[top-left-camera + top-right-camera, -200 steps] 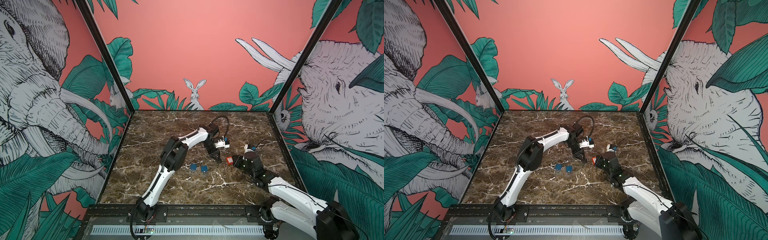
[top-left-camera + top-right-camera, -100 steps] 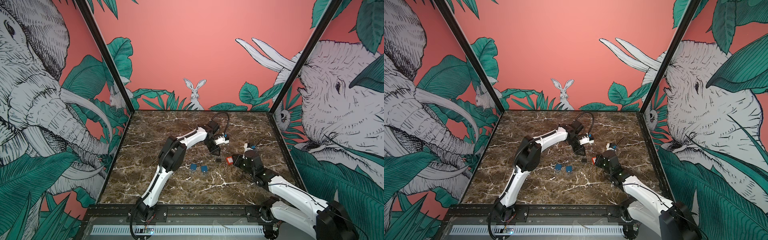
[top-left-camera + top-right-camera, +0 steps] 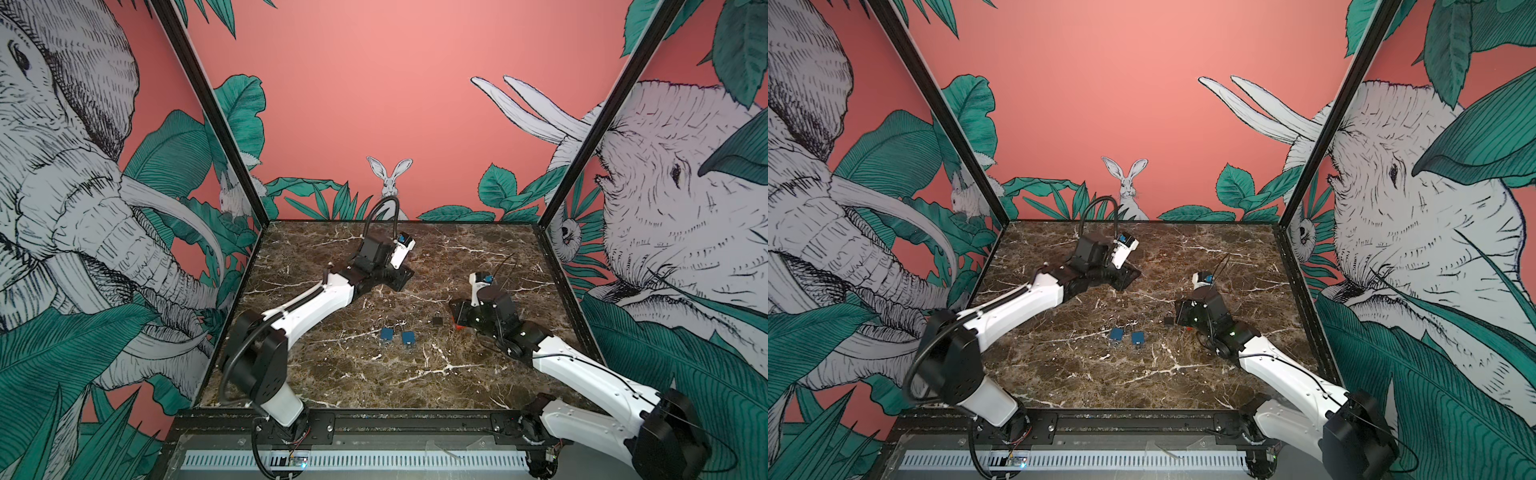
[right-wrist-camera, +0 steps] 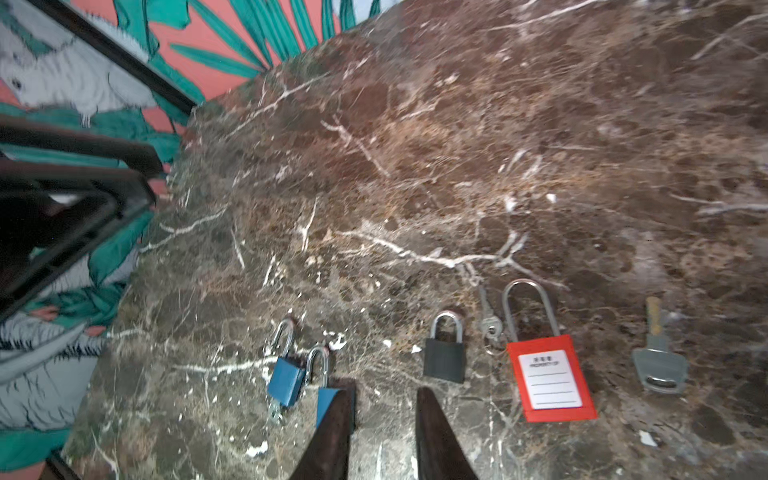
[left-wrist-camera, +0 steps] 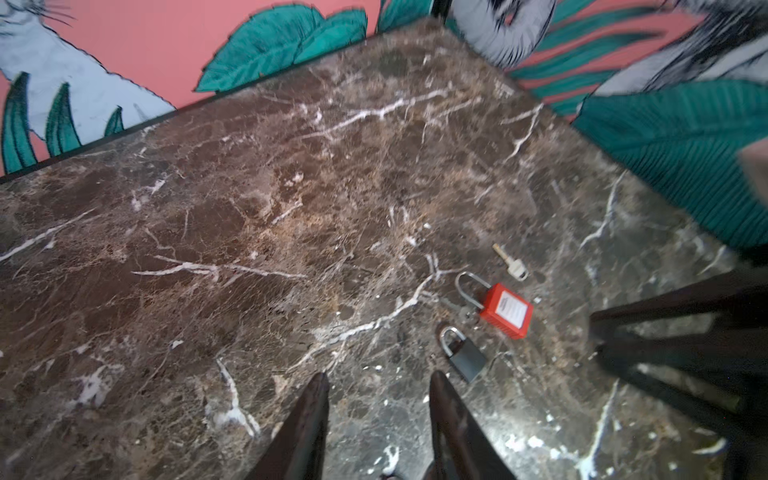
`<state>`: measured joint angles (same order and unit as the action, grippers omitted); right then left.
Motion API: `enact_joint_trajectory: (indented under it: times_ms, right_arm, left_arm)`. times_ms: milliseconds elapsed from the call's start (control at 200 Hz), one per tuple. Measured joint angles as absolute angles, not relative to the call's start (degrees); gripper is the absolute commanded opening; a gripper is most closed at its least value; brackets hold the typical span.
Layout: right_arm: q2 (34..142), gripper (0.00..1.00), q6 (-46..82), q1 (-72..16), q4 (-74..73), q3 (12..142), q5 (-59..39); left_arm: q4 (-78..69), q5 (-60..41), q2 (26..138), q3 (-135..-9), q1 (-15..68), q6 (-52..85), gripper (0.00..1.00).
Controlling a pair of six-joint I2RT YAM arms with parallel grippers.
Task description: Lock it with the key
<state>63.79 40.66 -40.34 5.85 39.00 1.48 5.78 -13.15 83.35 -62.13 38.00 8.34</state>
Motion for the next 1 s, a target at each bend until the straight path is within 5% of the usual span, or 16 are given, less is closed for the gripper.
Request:
enact_joint_trajectory:
  times_ms: [330, 580, 1000]
  right_arm:
    - [71.18, 0.37, 39.11, -49.95, 18.81, 45.76, 0.67]
    - [78.41, 0.52, 41.19, -55.07, 20.53, 46.41, 4.73]
    - [91.96, 0.53, 43.27, -57.98, 19.9, 56.55, 9.47]
  left_arm:
    - [11.25, -1.41, 69.6, -45.89, 46.39, 15.99, 0.6]
    - [10.11, 1.06, 53.98, -30.57, 46.06, 24.82, 0.78]
    - [2.37, -1.67, 44.62, -22.39, 37.67, 30.92, 0.78]
